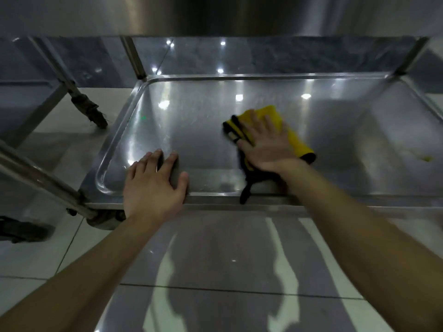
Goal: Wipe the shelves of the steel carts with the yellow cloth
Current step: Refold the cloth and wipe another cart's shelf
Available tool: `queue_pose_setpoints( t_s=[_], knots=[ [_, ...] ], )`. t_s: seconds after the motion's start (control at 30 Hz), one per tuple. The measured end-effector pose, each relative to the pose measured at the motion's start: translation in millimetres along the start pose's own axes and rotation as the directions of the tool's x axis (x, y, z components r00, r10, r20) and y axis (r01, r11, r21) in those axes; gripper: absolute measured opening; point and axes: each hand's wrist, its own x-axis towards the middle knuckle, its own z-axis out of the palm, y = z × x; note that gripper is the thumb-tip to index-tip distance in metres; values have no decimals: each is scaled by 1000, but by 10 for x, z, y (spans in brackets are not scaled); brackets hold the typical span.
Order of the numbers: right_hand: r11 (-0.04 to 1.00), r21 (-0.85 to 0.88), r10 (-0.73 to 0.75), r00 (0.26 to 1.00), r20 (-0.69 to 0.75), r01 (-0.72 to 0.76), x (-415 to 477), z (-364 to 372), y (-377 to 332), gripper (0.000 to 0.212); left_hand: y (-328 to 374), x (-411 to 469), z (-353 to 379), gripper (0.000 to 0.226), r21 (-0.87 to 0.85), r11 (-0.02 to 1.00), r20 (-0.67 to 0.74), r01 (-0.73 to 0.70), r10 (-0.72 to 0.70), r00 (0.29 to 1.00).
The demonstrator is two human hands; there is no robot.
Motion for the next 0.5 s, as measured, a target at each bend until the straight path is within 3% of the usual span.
queue_pose_setpoints(
  t_s=[0.1, 0.3, 0.37, 0.43, 0.5],
  knots=[
    [951, 10, -308, 951, 18, 308, -489, 121, -543, 67, -2, -14, -21, 71, 12, 1000, 10, 12, -12, 1000],
    [898, 78, -438, 895, 87, 432, -500, -41, -87, 60, -72, 4, 8, 65, -14, 1000, 30, -14, 14, 999],
    [947, 62, -319, 945, 69, 315, -341, -110, 402, 60, -87, 13, 8, 66, -3, 1000, 36, -19, 19, 999],
    [996, 65, -70, 997, 14, 69, -230, -190, 886, 60, -68, 5, -3, 66, 7, 1000, 36, -23, 23, 999],
    [985, 71, 158, 987, -1, -157, -176, -209, 1079, 62, -46, 2, -8, 66, 15, 1000, 26, -18, 18, 999]
  ],
)
